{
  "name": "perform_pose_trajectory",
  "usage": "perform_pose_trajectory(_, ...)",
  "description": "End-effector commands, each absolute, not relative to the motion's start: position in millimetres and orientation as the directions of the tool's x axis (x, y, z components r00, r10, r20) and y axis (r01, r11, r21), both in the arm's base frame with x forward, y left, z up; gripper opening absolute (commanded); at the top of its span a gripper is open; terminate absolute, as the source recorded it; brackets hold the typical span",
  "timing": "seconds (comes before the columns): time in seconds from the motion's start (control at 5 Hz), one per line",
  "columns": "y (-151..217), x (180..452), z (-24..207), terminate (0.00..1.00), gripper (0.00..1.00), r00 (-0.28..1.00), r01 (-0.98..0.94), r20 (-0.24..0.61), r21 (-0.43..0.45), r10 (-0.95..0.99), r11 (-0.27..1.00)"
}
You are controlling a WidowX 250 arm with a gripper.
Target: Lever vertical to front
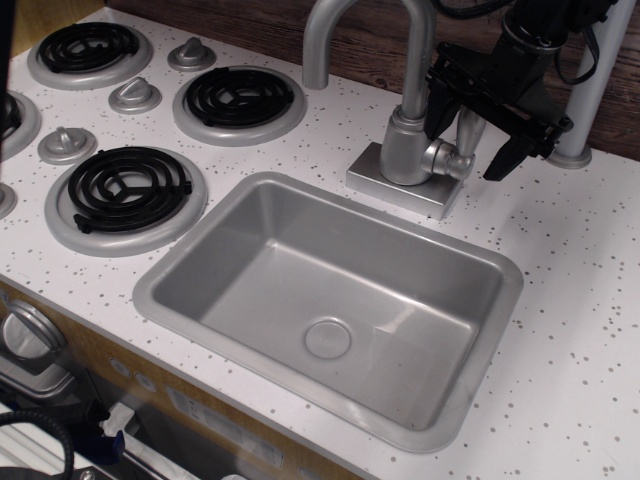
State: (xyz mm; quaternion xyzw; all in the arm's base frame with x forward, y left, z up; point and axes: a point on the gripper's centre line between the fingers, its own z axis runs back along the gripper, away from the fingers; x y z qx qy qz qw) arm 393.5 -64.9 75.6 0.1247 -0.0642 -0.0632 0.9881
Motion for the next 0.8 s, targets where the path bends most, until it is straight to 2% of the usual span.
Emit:
perform_pose_trajectory(0.0, -65, 394, 76, 0.0, 1.0, 0.984, 0.109, 0.111, 0.255, -0.141, 0.961)
perform_pose_trajectory(0.4, -67, 404, 97, 0.0, 1.0, 0.959, 0.117, 0.202, 0.359, -0.199, 0.926)
perform_pose_trajectory(0.6, -67, 411, 100, 0.0, 1.0, 0.95, 0.133, 0.221, 0.354, -0.221, 0.926)
